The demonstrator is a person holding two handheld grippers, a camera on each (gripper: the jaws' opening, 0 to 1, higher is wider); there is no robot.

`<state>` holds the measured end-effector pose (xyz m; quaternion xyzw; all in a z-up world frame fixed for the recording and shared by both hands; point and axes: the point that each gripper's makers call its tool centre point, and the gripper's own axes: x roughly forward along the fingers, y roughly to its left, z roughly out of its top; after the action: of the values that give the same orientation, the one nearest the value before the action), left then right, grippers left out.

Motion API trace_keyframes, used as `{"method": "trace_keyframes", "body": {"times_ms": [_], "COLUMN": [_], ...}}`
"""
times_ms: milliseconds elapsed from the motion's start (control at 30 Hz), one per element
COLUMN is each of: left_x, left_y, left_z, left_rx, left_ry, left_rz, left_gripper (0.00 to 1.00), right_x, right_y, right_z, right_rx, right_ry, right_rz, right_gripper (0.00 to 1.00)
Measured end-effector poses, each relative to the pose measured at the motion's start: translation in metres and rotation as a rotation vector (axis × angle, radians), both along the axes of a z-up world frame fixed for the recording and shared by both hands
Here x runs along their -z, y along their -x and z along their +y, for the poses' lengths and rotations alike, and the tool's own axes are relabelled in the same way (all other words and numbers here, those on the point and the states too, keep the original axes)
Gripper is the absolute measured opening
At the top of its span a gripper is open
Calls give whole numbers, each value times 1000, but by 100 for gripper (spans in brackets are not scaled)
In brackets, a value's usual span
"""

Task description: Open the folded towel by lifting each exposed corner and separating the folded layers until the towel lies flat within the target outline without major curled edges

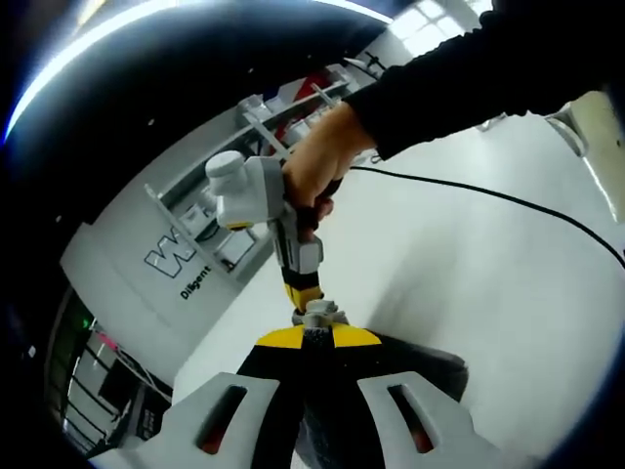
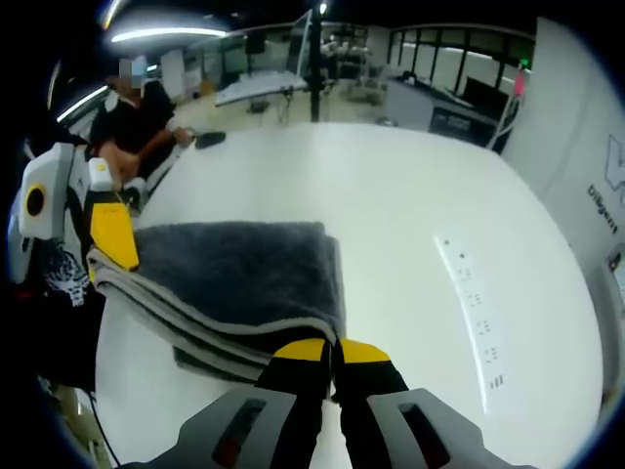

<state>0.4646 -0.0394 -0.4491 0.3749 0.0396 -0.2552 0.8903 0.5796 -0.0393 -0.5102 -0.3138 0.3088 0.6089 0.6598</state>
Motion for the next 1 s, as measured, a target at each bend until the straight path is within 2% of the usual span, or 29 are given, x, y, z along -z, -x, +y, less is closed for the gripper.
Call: {"method": "trace_keyframes", "body": {"times_ms": [233, 367, 500, 833, 1000], "left_x": [-5, -8, -10, -14, -15], "left_y": [-1, -2, -3, -5, -5], "left_z": [4, 8, 8, 9, 9], "left_rx": [-8, -14, -23, -33, -39], "left_ry": [19, 27, 34, 51, 58], "left_rz": [-11, -20, -32, -55, -66], "left_gripper": [6, 6, 6, 6, 6], "right_x": [-4, -6, -8, -9, -14], "right_y": [1, 11, 10, 25, 19], "right_z": [2, 3, 5, 9, 13], "right_rx": [-1, 1, 2, 5, 3], "right_ry": [-1, -1, 2, 12, 16], "right_rz": [-8, -14, -17, -21, -24], "right_gripper": [0, 0, 0, 0, 0]}}
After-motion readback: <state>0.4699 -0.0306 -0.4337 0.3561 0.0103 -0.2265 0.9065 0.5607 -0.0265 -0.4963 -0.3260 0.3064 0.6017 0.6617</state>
